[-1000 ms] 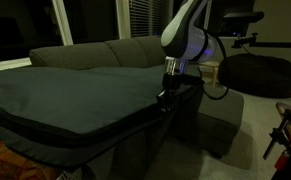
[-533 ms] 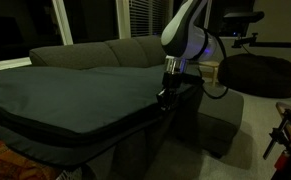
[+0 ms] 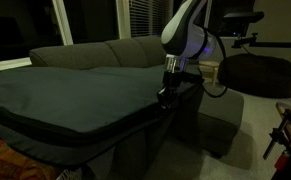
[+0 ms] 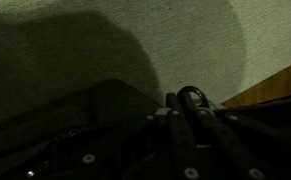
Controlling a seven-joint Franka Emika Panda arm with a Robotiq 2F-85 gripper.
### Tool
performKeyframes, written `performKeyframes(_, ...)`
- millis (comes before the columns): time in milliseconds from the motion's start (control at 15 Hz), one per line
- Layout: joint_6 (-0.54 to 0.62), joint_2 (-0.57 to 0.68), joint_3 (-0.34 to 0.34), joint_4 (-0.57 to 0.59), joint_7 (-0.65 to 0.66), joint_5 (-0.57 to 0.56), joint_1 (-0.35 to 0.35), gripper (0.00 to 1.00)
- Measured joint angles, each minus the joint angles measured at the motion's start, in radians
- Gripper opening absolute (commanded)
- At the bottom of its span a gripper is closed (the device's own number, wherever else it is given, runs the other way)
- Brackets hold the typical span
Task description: Close the zip
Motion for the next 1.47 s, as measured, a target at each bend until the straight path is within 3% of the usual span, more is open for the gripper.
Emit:
performKeyframes(867,-0.006,-0.001,-0.001,-0.001,-0.005,0.032,-0.009,0.03)
performKeyframes(933,-0.008,-0.001,-0.001,-0.001,-0.005,0.035,-0.010,0.31)
performKeyframes(1067,-0.015,-0.003,-0.002,-0.001,-0.009,0.045,-0.013,0.37)
performKeyframes(1200,-0.009,-0.017,-0.042,-0.003,-0.023,0.044,-0.035,0.51)
performKeyframes(1467,-0.045,-0.090,-0.101,-0.027,-0.150,0.044,-0.159,0.77)
